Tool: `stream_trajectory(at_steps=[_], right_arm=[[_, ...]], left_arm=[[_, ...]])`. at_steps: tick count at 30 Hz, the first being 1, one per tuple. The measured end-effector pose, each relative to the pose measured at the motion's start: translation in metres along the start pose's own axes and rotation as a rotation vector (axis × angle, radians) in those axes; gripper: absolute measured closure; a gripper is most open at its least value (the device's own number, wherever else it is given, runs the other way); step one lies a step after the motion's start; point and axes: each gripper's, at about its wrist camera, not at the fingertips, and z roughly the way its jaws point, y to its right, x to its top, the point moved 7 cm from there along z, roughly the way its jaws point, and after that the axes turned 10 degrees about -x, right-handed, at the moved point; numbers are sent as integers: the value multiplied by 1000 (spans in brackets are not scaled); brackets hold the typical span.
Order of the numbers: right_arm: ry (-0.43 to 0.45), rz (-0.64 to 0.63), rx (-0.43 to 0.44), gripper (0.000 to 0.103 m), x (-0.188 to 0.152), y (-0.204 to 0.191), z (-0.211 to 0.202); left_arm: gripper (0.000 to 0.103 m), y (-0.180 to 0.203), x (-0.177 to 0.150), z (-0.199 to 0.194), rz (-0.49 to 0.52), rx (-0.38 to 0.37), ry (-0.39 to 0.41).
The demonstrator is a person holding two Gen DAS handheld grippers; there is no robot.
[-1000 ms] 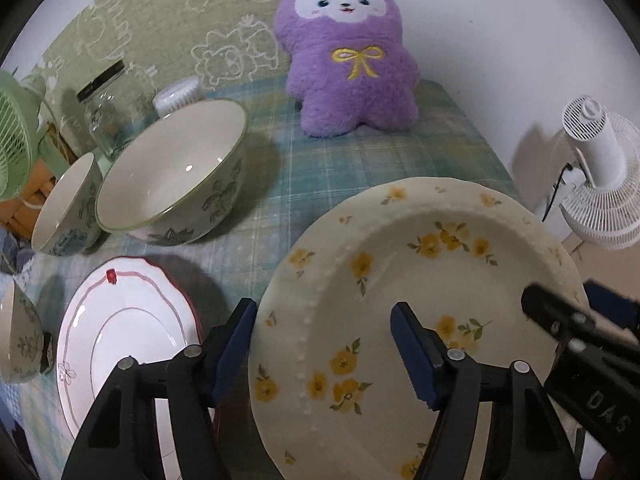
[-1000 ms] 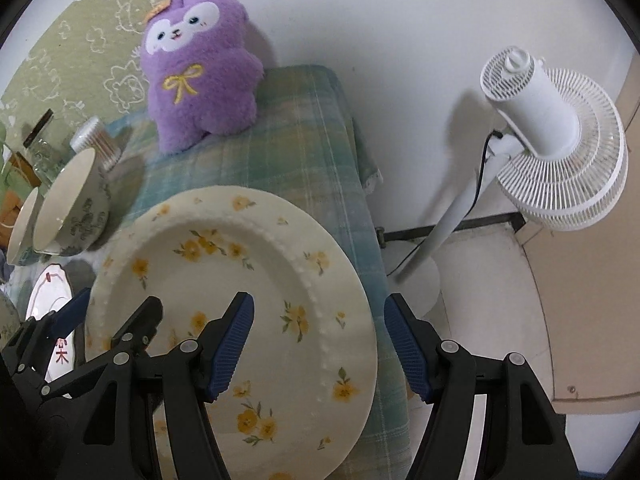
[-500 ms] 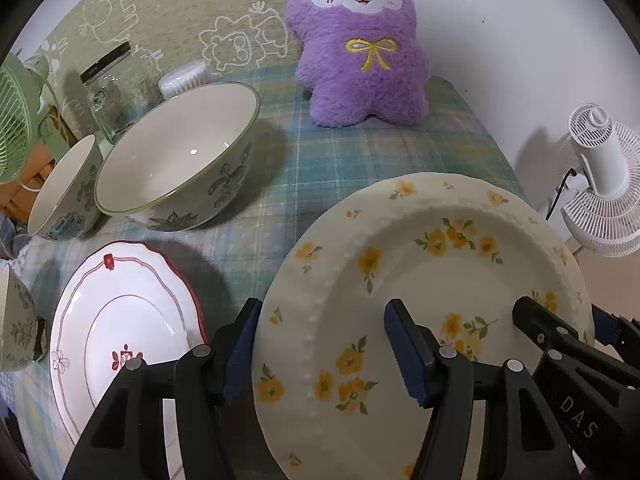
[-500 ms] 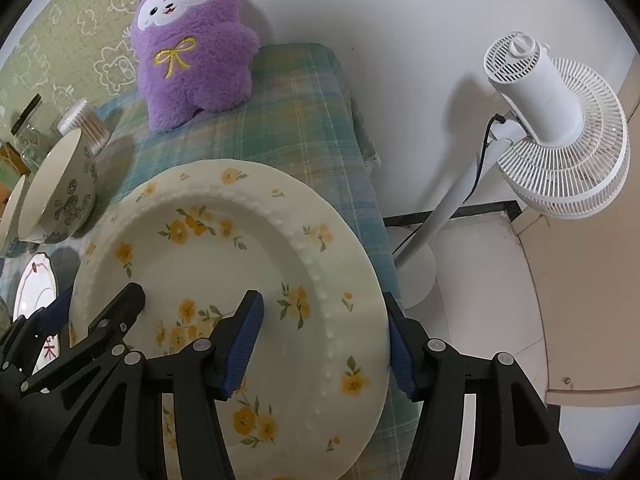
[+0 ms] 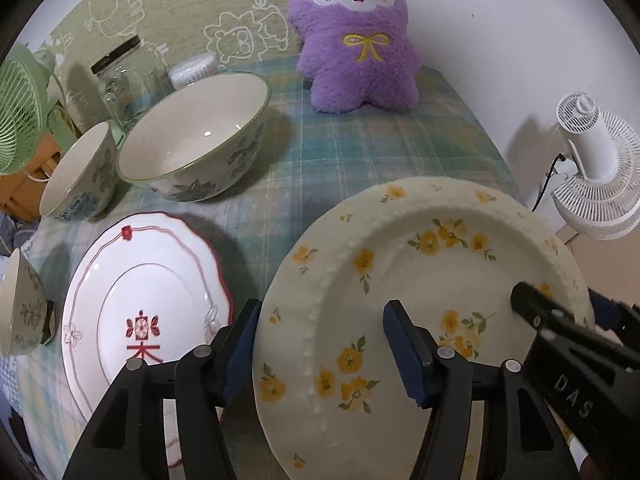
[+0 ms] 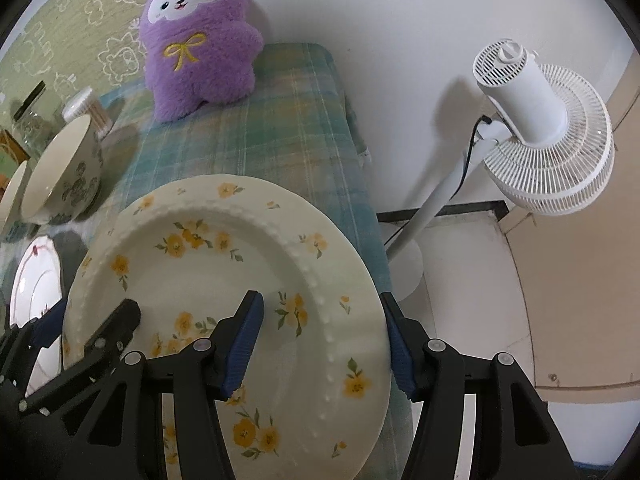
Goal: Organize plates and bowls
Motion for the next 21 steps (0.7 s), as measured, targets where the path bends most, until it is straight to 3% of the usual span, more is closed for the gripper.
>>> stream_trajectory(at_steps=[10, 21], right_arm=[[19, 17, -6, 41, -17, 0, -30], [50, 7, 3, 41, -47, -11, -72]], left_arm=[[40, -4, -11, -33, -1, -11, 42], [40, -20, -45, -72, -2, -11, 58]])
